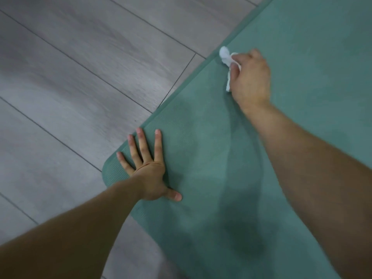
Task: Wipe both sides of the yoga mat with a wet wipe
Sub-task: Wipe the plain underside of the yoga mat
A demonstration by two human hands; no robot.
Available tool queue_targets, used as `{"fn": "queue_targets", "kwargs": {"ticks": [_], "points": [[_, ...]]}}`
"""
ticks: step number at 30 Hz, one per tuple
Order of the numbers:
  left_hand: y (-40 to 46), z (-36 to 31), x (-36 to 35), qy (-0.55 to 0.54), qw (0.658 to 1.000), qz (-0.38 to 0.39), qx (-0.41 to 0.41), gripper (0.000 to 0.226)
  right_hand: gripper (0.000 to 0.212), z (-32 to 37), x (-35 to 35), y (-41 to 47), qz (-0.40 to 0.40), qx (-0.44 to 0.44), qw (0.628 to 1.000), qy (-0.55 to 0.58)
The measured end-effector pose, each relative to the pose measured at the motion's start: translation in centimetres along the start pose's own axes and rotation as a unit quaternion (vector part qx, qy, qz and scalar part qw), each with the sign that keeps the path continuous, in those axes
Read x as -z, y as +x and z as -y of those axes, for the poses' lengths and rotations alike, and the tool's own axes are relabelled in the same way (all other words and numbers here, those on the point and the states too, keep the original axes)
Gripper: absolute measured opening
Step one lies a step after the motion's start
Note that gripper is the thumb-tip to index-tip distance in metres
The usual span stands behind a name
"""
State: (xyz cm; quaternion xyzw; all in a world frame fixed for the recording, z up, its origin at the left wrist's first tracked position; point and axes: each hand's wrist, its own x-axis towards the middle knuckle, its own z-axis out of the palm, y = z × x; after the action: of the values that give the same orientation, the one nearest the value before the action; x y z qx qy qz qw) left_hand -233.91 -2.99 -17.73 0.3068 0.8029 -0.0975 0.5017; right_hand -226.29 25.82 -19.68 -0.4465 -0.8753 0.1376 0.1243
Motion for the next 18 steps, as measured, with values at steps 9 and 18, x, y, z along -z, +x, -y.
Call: {"fn": "queue_targets", "kwargs": {"ticks": [9,18], "points": [[-0.1,-0.2,-0.1,0.009,1.000,-0.001,-0.002,0.185,0.032,3.4,-2.4,-2.0,0.097,0.310,0.946,0.007],[-0.3,-0.2,0.1,0.019,1.000,-0.001,0.014,0.186,0.033,7.7,-5.2,-8.0,0.139,0.374,0.915,0.060]]}}
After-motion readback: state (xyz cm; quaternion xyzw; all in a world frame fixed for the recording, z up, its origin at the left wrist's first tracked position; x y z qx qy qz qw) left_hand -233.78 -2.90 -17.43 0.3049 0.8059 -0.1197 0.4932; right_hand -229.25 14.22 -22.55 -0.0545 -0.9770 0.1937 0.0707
